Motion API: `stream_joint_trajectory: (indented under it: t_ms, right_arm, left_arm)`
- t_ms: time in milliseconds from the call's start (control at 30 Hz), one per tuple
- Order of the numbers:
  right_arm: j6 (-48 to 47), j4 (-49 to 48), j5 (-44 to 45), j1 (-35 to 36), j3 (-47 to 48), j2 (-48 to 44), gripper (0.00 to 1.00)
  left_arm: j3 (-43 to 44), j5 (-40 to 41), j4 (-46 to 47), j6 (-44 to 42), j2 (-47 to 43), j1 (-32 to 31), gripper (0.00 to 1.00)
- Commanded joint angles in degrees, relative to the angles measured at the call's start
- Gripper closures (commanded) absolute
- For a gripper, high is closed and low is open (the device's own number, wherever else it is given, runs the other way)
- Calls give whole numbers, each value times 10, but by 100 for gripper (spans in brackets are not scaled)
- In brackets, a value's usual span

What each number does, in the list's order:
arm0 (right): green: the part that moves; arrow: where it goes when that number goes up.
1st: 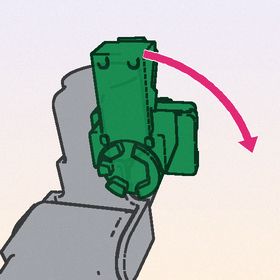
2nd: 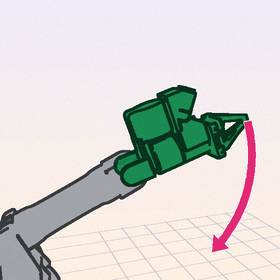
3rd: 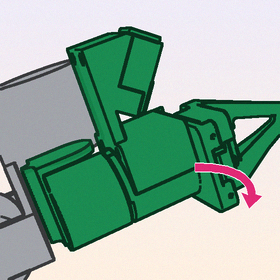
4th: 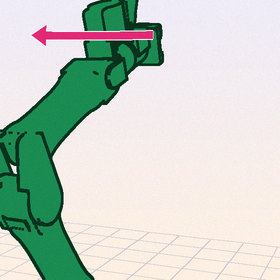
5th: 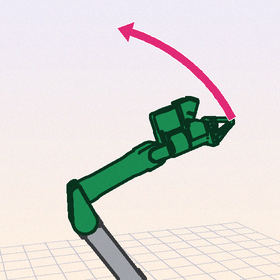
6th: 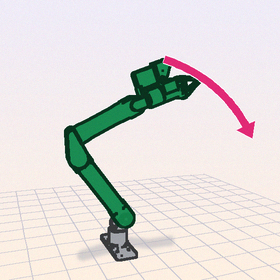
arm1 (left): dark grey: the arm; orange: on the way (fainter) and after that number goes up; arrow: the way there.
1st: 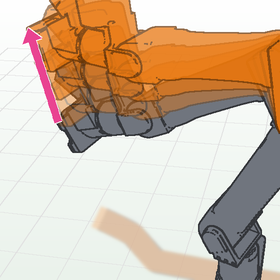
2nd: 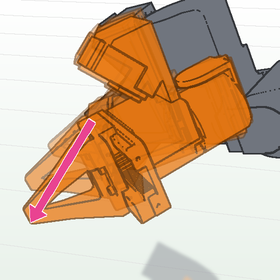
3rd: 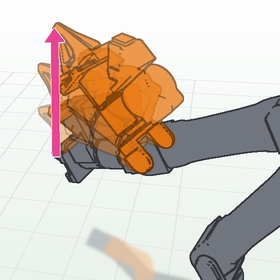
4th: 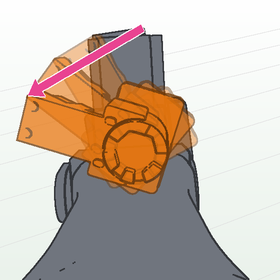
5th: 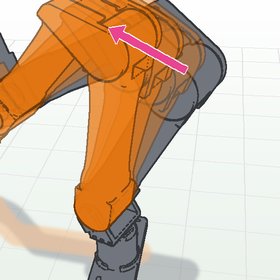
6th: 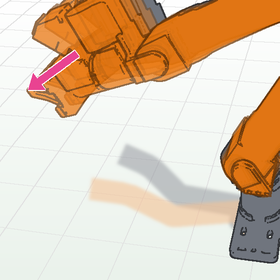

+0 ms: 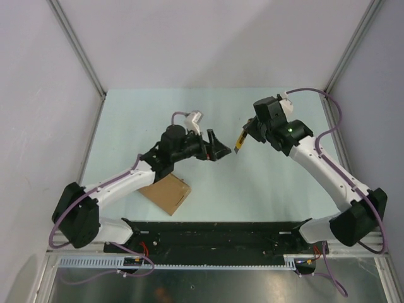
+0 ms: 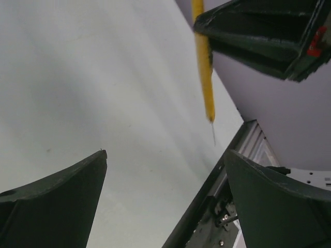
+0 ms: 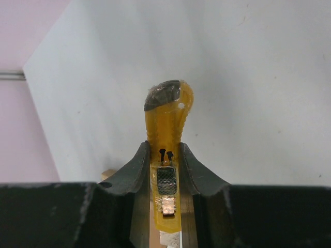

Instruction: Unpack the express box

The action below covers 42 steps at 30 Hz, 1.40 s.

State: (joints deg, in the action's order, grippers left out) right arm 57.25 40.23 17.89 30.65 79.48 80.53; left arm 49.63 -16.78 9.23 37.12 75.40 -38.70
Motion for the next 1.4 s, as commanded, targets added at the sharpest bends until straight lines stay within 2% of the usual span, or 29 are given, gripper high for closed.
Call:
stream_joint_trajectory:
  t_ms: [0, 167, 533, 633, 667, 700, 767, 800, 833, 900, 933, 1000, 1067, 1133, 1167, 1200, 1267, 1367]
  right_arm:
    - [40, 28, 34, 27, -13, -47, 81]
    - [35, 33, 47, 47, -13, -75, 80]
    - [30, 18, 38, 50, -13, -99, 79]
    - [31, 25, 35, 50, -13, -102, 79]
    - [30, 27, 36, 50, -13, -104, 79]
    - [24, 27, 37, 49, -13, -106, 78]
    - [11, 27, 32, 43, -13, -117, 64]
    - [2, 23, 26, 41, -13, -121, 56]
    - [-39, 9, 13, 26, -13, -131, 41]
    - [-77, 0, -50, 8, -13, -141, 23]
    - [-132, -18, -81, -3, -13, -148, 13]
    - [-179, -30, -165, -28, -13, -168, 4]
    - [-243, -52, -265, -56, -13, -188, 2]
    - [-276, -80, -345, -73, -13, -199, 1]
    - [-299, -88, -423, -82, -13, -203, 1]
    - [-304, -94, -450, -93, -13, -211, 1]
    - [-325, -103, -502, -100, -13, -216, 1]
    - [-347, -105, -534, -111, -13, -229, 0]
  left_arm:
    - [64, -5, 54, 3, 23, -36, 0]
    - [77, -12, 70, 4, 28, -65, 7]
    - [88, -18, 78, 46, 77, -89, 43]
    - [102, -23, 78, 37, 85, -91, 60]
    - [109, -25, 78, 32, 85, -92, 73]
    - [112, -27, 78, 28, 85, -91, 81]
    - [115, -27, 76, 9, 79, -91, 100]
    - [115, -23, 69, 2, 76, -92, 100]
    - [115, -19, 64, -14, 64, -91, 100]
    - [116, -14, 37, -31, 51, -91, 100]
    - [121, -13, 23, -49, 41, -90, 100]
    - [142, -24, -34, -64, 32, -87, 100]
    - [169, -60, -70, -79, 21, -82, 100]
    - [176, -152, -86, -59, 9, -61, 100]
    - [180, -179, -85, -50, -1, -53, 100]
    - [182, -234, -86, -42, -7, -40, 100]
    - [187, -270, -86, -23, -28, -30, 100]
    - [191, -307, -85, -10, -46, -16, 100]
